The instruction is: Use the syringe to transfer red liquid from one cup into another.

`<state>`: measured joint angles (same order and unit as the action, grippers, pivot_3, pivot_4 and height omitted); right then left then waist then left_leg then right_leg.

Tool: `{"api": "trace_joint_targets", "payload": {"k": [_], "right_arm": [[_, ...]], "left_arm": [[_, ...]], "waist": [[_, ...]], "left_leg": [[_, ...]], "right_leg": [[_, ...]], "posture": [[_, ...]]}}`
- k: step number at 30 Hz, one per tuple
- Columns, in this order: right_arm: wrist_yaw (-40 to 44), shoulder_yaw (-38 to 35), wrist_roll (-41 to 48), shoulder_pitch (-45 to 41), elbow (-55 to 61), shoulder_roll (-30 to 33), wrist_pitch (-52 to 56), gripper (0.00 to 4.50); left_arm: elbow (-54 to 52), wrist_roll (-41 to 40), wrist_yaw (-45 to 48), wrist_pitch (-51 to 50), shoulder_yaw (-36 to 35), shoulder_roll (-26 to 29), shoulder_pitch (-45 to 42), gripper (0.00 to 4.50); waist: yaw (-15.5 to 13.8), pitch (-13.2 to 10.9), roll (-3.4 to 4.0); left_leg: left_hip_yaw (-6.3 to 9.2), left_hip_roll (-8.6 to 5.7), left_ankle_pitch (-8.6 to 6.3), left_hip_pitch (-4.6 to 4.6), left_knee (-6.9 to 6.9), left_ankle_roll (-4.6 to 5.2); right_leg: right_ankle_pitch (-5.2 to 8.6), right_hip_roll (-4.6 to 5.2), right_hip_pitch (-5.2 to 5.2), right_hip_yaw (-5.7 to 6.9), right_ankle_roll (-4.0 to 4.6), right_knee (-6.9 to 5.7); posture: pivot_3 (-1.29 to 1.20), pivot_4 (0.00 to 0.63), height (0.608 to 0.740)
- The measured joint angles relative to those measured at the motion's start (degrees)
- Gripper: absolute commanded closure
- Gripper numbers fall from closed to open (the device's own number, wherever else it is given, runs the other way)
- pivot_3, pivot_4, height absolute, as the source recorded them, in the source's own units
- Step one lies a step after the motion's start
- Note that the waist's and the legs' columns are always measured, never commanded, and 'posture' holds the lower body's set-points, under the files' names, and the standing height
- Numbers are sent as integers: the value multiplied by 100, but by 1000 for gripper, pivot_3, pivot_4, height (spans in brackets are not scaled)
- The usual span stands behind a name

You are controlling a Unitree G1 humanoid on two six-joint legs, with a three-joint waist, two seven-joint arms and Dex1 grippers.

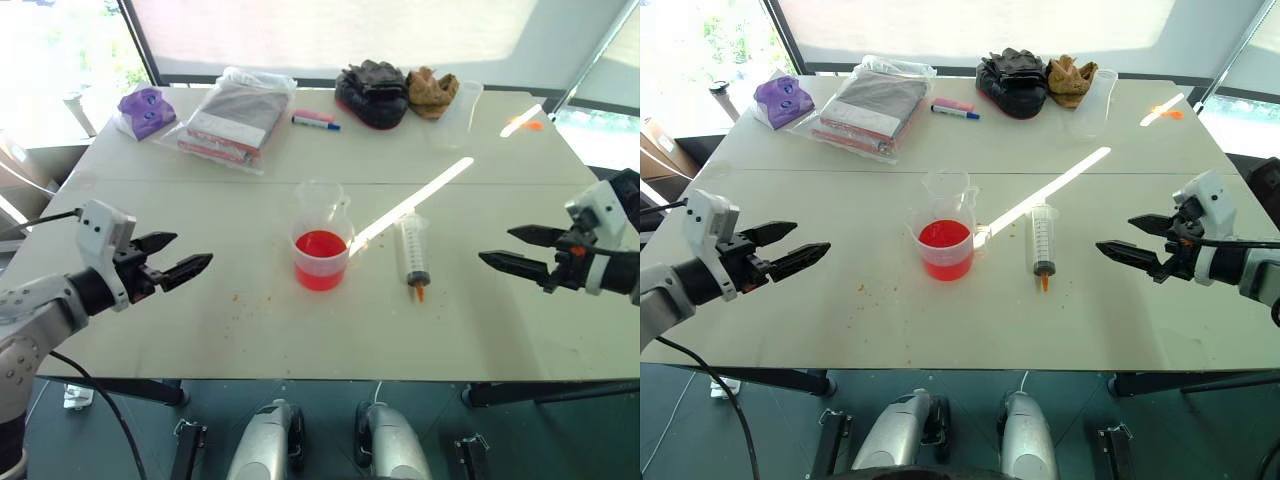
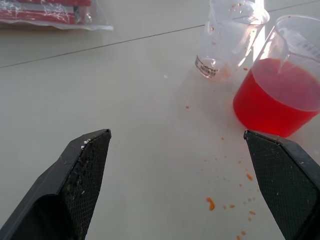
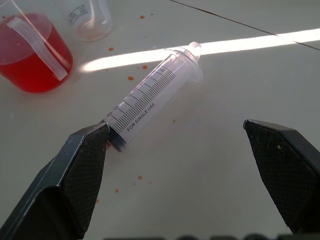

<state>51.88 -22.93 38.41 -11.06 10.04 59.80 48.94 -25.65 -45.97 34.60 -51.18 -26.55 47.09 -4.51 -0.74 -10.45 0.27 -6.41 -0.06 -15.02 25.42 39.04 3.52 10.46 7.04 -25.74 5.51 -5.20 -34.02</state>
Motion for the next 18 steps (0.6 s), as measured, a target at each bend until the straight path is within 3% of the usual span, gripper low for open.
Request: {"api": "trace_joint_targets", "payload": {"k": [18], "right_arm": [[-92, 232, -210, -259, -195, -238, -323, 0]], "left_arm": [[6, 275, -233, 208, 39, 59, -72, 14]], "waist": [[-1, 0, 0]], "left_leg": [[-2, 0, 0, 3, -2, 0]], "right_leg": [[-1, 0, -7, 0, 1, -1]], "posture": [[0, 150, 740]]}}
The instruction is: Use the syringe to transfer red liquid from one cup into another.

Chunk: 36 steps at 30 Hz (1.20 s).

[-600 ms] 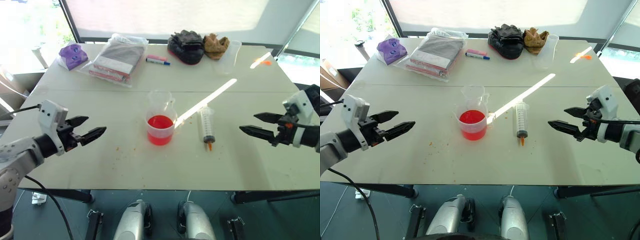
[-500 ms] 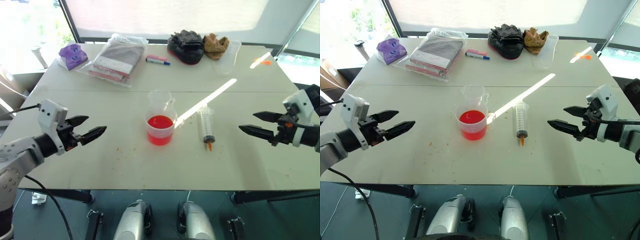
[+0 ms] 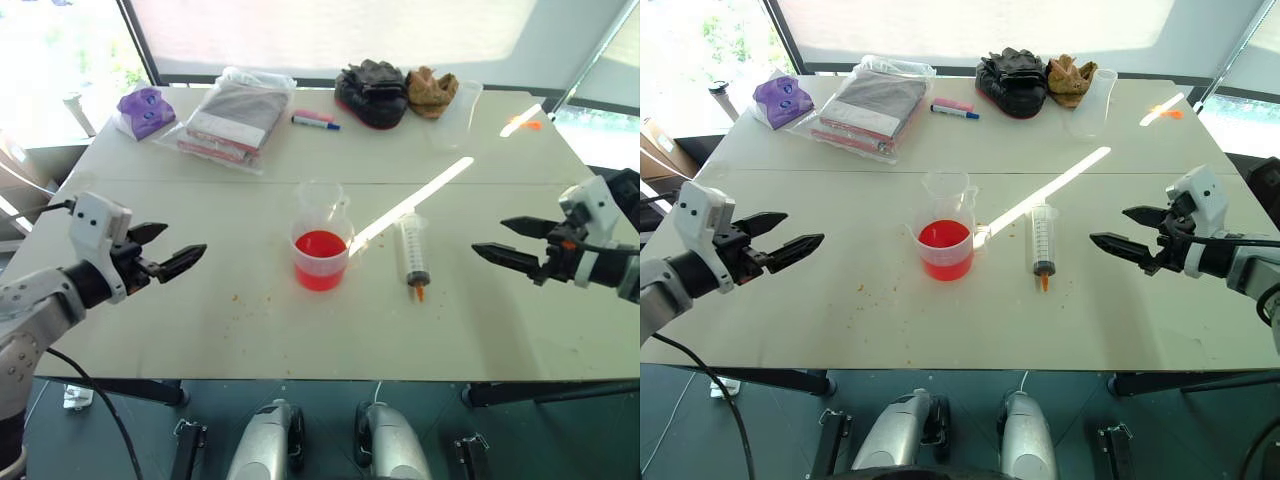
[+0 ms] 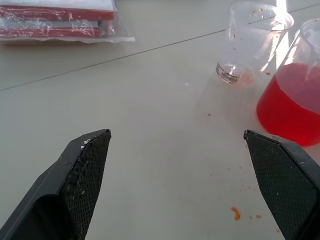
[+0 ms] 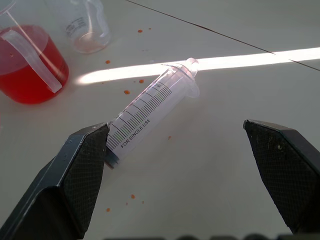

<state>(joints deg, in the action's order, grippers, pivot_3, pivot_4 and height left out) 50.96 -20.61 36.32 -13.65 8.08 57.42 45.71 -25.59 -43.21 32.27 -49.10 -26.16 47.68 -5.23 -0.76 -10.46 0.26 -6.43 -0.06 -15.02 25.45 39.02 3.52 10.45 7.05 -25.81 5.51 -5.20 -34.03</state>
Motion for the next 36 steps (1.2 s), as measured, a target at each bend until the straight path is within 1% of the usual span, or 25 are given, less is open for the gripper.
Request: {"api": "trace_joint_targets", "payload": {"k": [7, 14, 16, 17, 20, 21, 23, 24, 26, 29, 31, 33, 36], "right_arm": [[-27, -2, -44, 0, -46, -7, -23, 0], [-170, 75, -178, -128, -90, -12, -36, 0], [-224, 172, -247, -216, -152, -11, -17, 0], [-246, 226, -278, -273, -184, -8, 13, 0], [-287, 449, -361, -652, -237, 18, 127, 0], [-285, 563, -390, -786, -262, 96, 243, 0], [-259, 749, -403, -999, -279, 285, 576, 0], [-224, 883, -381, -1149, -284, 374, 843, 0], [-224, 1019, -294, -1436, -293, 379, 1227, 0], [-263, 1333, -75, -2370, -303, 222, 1985, 0], [-369, 1448, 6, -2894, -372, 44, 2397, 0], [-604, 1533, 21, -3380, -575, -330, 2874, 0], [-1117, 1606, -5, -3932, -971, -1200, 3768, 0]], "left_arm": [[3, -103, 22, -41, 9, 15, -12, 14], [63, -21, 168, -392, 250, 504, -50, 14], [307, -200, 347, -730, 306, 737, -320, 14], [499, -300, 502, -896, 375, 926, -600, 14], [1090, -535, 1194, -1129, 587, 1604, -1836, 14], [1223, -621, 1513, -1138, 688, 1790, -2219, 14], [1359, -728, 2097, -1112, 877, 1966, -2624, 14], [1435, -749, 2453, -1061, 1068, 1992, -2740, 14], [1531, -697, 2864, -956, 1389, 2003, -2855, 14], [1664, -406, 3446, -591, 1950, 2011, -3230, 14], [1729, -293, 3618, -438, 2118, 1954, -3478, 14], [1796, -220, 3623, -383, 2175, 1781, -3688, 14], [1724, -172, 3501, -333, 2256, 1443, -3744, 14]], "waist": [[6, 0, 0], [8, 0, 0], [1, 0, 0], [-5, -3, -4], [5, -4, -6], [9, -4, -5], [14, 0, 5], [19, -1, 5], [35, -4, 2], [73, -6, 1], [73, -6, 0], [74, -5, -1], [91, -4, -3]], "left_leg": [[0, 0, 0, 0, -1, 0], [-1, 0, 0, 2, -2, 0], [-2, 0, 0, 5, -2, -1], [-1, 0, 1, 9, -1, -2], [-8, -2, 5, 31, 5, -6], [-14, -2, 16, 32, 5, -25], [-35, -4, 19, 31, -5, -28], [-38, -3, 22, 31, -7, -23], [-44, 0, 26, 34, -7, -17], [-48, 3, 29, 41, -2, -18], [-47, 4, 23, 42, -1, -25], [-47, 4, 29, 44, 0, -15], [-48, 3, 32, 52, 5, -12]], "right_leg": [[0, 0, 0, 0, 0, 0], [0, -2, -7, 0, 0, 0], [0, -3, -13, 1, 0, -2], [0, -5, -17, 3, 0, -4], [-5, -14, -37, 7, 5, -6], [-5, -19, -36, 6, 5, -6], [-4, -15, -23, 2, 3, -11], [-4, -17, -24, 2, 2, -12], [-4, -20, -29, 2, 1, -13], [-5, -23, -39, -1, 2, -15], [-5, -23, -40, -2, 2, -14], [-5, -23, -40, -2, 2, -14], [-9, -22, -44, -4, -4, -21]], "posture": [[0, 150, 740], [0, 150, 740], [0, 150, 740], [0, 150, 740], [0, 150, 740], [0, 150, 740], [0, 150, 740], [0, 150, 740], [0, 150, 740], [0, 150, 740], [0, 150, 740], [0, 150, 740], [0, 150, 740]]}}
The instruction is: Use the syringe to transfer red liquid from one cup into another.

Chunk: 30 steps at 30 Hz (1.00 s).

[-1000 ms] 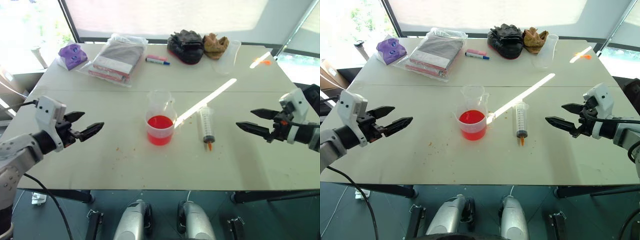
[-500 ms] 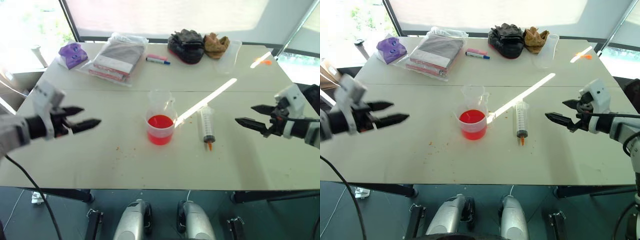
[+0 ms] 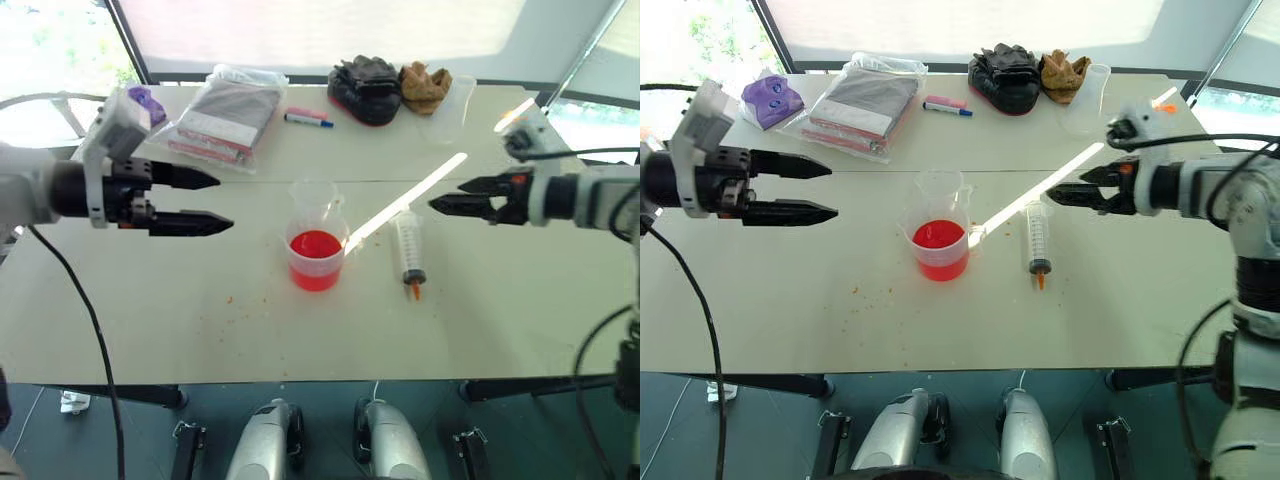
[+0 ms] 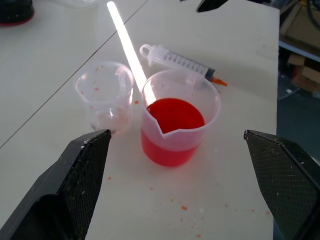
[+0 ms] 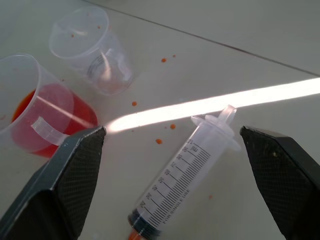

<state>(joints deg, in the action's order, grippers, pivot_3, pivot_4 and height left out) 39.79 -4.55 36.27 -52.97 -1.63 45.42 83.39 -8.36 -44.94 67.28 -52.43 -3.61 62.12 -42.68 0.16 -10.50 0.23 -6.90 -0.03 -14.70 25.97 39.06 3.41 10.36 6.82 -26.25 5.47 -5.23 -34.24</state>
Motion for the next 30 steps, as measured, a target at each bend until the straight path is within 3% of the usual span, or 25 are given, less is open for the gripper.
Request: {"api": "trace_joint_targets", "payload": {"k": [4, 8, 23, 28, 30], "right_arm": [[-514, 147, -179, -194, -403, -616, 628, 0], [-822, 569, -666, -283, -991, -681, 254, 0], [-664, 1460, -1366, -710, -2385, -1403, -345, 0], [-669, 1587, -1684, -805, -2858, -1498, -685, 2368], [-669, 1519, -1719, -891, -3112, -1579, -752, 2997]], "left_arm": [[-281, -3, -298, -1, -54, -256, 269, 14], [-552, -20, -694, -63, -284, -404, 702, 14], [-1101, -266, -1531, -234, -748, -666, 1375, 14], [-1325, -342, -1796, -254, -842, -817, 1610, 0], [-1380, -399, -1899, -300, -892, -840, 1676, 0]], "waist": [[-7, 0, 0], [16, 0, -1], [76, 1, -2], [97, 2, -4], [102, 3, -6]], "left_leg": [[0, -4, 2, 21, 7, 3], [-2, -8, 2, 23, 10, 5], [-2, -3, 7, -1, 10, -4], [-1, -1, 5, -61, 4, -7], [2, 0, 4, -69, 4, -8]], "right_leg": [[-11, -1, -11, 3, -20, -2], [-16, -1, -8, 4, -32, 1], [-18, -9, 11, 3, -37, -12], [-17, -9, 62, 3, -36, -7], [-17, -11, 72, 3, -35, -6]], "posture": [[0, 150, 740], [0, 150, 740], [0, 150, 740], [0, 150, 740], [0, 150, 740]]}}
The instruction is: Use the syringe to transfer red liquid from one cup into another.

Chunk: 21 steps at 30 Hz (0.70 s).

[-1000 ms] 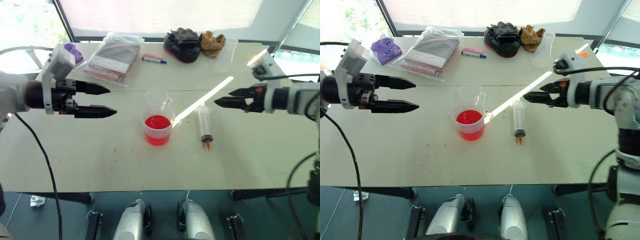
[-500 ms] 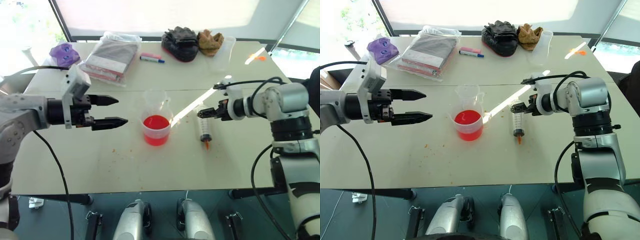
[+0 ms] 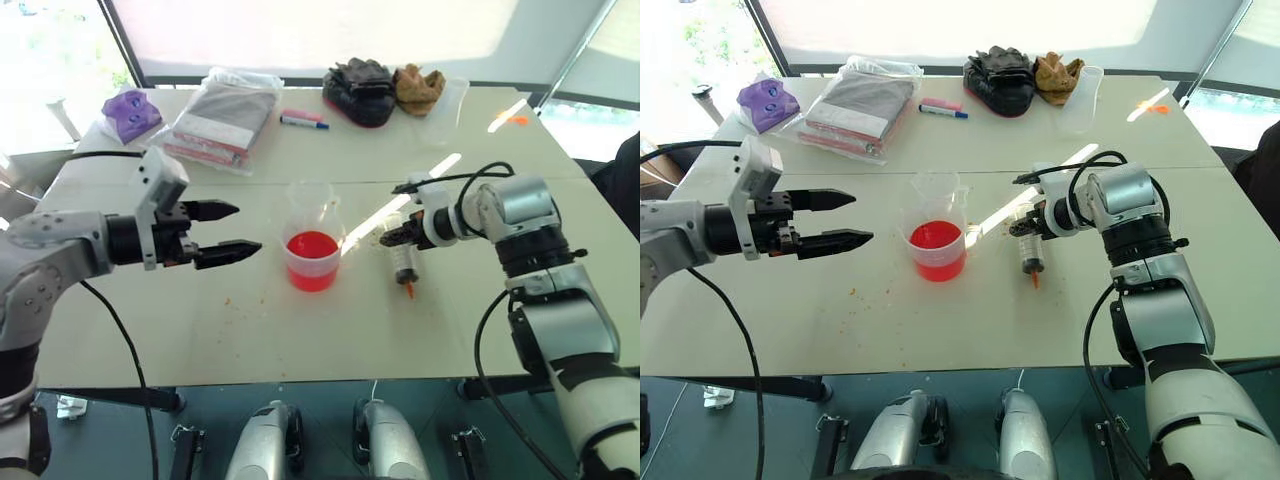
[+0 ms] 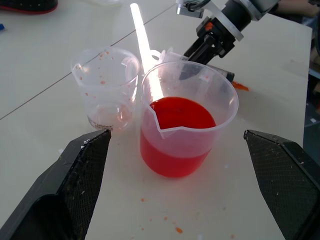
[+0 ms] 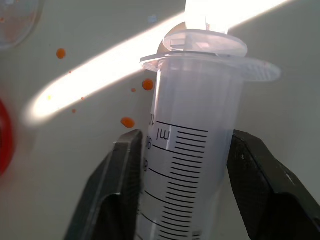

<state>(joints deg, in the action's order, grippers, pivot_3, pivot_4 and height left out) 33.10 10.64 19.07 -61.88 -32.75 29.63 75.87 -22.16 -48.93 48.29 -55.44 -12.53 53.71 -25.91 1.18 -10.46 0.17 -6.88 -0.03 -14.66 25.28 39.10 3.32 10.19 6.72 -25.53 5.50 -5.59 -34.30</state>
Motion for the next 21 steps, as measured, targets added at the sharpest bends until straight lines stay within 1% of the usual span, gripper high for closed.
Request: {"api": "trace_joint_targets", "payload": {"k": [5, 7, 11, 13, 15, 17, 19, 21], "right_arm": [[-4, -106, -148, -157, -557, -179, -236, 3000], [6, -127, -186, -159, -602, -183, -268, 3000], [-34, -300, -204, -124, -648, -183, -398, 3000], [-304, -566, -325, -109, -614, -110, -1028, 3000], [-552, -804, -529, -113, -226, 144, -1855, 3000], [-745, -1144, -624, -141, 334, 304, -2535, 3000], [-872, -1541, -553, -139, 962, 251, -3007, 3000], [-973, -1921, -347, -105, 1697, 36, -3418, 3000]], "left_arm": [[-155, -67, -194, -35, -13, -115, 114, 0], [-170, -111, -260, -42, -25, -136, 140, 0], [-170, -140, -381, -46, -56, -146, 186, 0], [-134, -139, -445, -30, -145, -148, 201, 0], [-2, -123, -465, -5, -205, -148, 160, 0], [219, -69, -457, 19, -211, -148, 71, 0], [450, 46, -434, 141, -163, -160, -125, 0], [733, 263, -423, 423, -135, -221, -386, 0]], "waist": [[6, 15, -22], [5, 18, -24], [-1, 18, -24], [-15, 11, -12], [-46, 3, 2], [-34, 3, 1], [-19, 3, 1], [1, 3, 2]], "left_leg": [[2, 1, -5, -25, 1, -23], [3, 2, -3, -32, 2, -27], [2, 2, -1, -33, 2, -29], [-1, 0, 1, -15, 1, -31], [-2, -3, 2, 18, 1, -33], [-4, -1, 2, 20, -9, -33], [-9, 5, 11, 18, -22, -23], [-26, 13, 16, 13, -29, -25]], "right_leg": [[0, 0, 24, -1, 12, 3], [5, 1, 29, -2, 29, 3], [4, 2, 28, -4, 33, 3], [3, 4, 8, -7, 33, 0], [-6, 5, -29, -9, 17, -6], [-7, 0, -36, -8, 11, -12], [-6, -7, -39, -7, 9, -10], [-6, -12, -45, -8, 9, -12]], "posture": [[0, 150, 740], [0, 150, 740], [0, 150, 740], [0, 150, 740], [0, 150, 740], [0, 150, 740], [0, 150, 740], [0, 150, 740]]}}
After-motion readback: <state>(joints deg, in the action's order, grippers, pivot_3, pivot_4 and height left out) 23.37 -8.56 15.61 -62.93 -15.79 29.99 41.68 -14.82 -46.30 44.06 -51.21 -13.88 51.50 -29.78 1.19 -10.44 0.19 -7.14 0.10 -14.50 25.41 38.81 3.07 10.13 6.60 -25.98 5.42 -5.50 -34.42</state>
